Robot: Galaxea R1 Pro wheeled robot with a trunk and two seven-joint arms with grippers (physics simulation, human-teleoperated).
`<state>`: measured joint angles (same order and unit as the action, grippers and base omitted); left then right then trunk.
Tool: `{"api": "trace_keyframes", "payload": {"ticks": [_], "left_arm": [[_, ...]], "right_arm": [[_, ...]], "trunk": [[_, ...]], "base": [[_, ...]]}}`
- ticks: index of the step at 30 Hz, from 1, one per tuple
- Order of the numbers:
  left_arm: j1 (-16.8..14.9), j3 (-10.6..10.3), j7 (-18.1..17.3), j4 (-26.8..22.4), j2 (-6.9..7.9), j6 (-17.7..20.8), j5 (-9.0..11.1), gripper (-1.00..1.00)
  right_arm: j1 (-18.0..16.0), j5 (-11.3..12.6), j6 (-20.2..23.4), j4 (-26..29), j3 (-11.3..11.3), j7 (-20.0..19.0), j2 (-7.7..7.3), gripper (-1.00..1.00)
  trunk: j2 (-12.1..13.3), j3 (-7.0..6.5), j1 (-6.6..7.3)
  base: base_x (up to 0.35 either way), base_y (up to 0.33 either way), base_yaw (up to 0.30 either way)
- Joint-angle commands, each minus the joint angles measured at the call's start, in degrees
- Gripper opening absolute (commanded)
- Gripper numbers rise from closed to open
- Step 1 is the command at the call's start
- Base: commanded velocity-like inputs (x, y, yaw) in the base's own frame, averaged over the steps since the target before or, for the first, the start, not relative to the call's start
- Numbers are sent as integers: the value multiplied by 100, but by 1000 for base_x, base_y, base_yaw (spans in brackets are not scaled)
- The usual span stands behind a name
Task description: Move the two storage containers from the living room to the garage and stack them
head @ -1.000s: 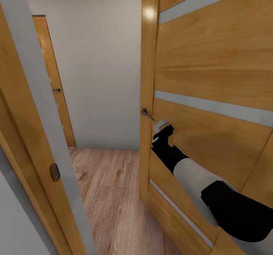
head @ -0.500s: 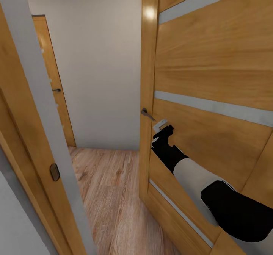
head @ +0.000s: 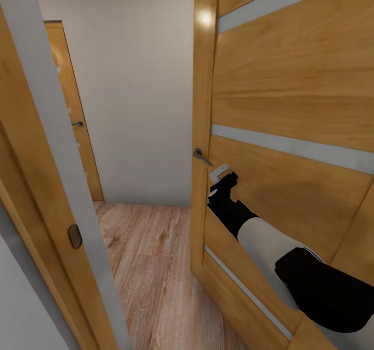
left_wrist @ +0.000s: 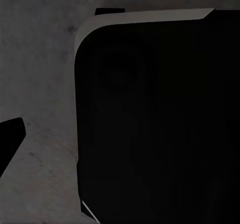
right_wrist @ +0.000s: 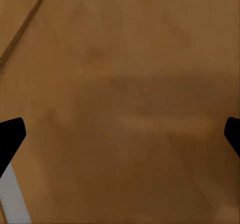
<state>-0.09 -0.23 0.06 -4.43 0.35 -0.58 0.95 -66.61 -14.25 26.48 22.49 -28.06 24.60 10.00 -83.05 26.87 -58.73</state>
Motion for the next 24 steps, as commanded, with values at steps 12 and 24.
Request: {"api": "trace_keyframes", "payload": {"ticks": [12, 24], "left_arm": [[0, 5, 2, -5, -2, -6, 13, 100], [0, 5, 2, -5, -15, -9, 19, 100]], "right_arm": [[-9, 8, -62, -279, -22, 12, -89, 100], [-13, 19, -72, -283, -24, 14, -344, 100]], "trunk": [[-3, 6, 0], [-3, 6, 0]], "base": [[0, 0, 0], [0, 0, 0]]}}
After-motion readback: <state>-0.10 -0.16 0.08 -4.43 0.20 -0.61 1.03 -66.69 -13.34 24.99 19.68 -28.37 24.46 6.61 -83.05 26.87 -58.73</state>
